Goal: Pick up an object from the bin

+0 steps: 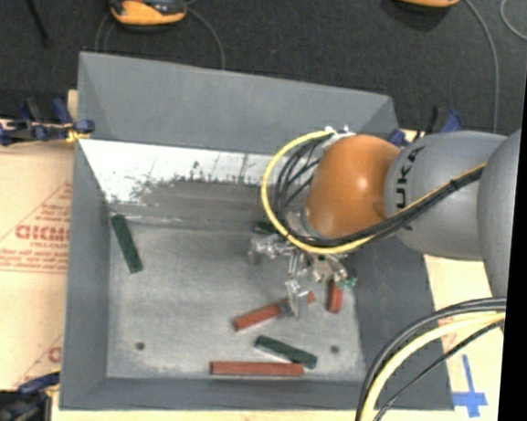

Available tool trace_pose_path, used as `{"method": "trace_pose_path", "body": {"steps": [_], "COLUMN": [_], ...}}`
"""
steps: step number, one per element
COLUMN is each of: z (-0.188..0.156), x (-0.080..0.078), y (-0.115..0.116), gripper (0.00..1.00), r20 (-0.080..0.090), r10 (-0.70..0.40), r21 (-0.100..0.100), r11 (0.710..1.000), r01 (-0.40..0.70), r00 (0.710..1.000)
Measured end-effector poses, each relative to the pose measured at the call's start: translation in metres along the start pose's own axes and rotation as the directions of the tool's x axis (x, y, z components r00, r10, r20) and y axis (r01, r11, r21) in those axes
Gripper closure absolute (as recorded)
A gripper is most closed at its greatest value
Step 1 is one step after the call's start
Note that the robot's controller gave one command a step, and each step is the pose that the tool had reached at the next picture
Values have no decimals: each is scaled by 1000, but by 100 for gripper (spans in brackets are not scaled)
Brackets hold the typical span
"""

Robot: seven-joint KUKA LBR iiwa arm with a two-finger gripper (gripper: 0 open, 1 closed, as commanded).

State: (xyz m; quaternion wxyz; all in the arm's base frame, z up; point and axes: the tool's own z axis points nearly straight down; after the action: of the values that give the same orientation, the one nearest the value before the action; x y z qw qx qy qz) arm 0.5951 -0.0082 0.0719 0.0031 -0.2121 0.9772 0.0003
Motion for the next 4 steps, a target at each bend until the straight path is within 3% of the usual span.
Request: {"method": "trace_pose_path", "body": {"steps": [1,3,4], "z": [-2,-2,-32], "x": [57,53,55], "y": [40,40,32], "gripper": [100,100,100], "r20": [4,-4,-6], "r10": [-296,-281,-269], "r21": [5,2,-3], "r11": [955,960,963], "r01": [296,281,269], "r00": [955,960,963]}}
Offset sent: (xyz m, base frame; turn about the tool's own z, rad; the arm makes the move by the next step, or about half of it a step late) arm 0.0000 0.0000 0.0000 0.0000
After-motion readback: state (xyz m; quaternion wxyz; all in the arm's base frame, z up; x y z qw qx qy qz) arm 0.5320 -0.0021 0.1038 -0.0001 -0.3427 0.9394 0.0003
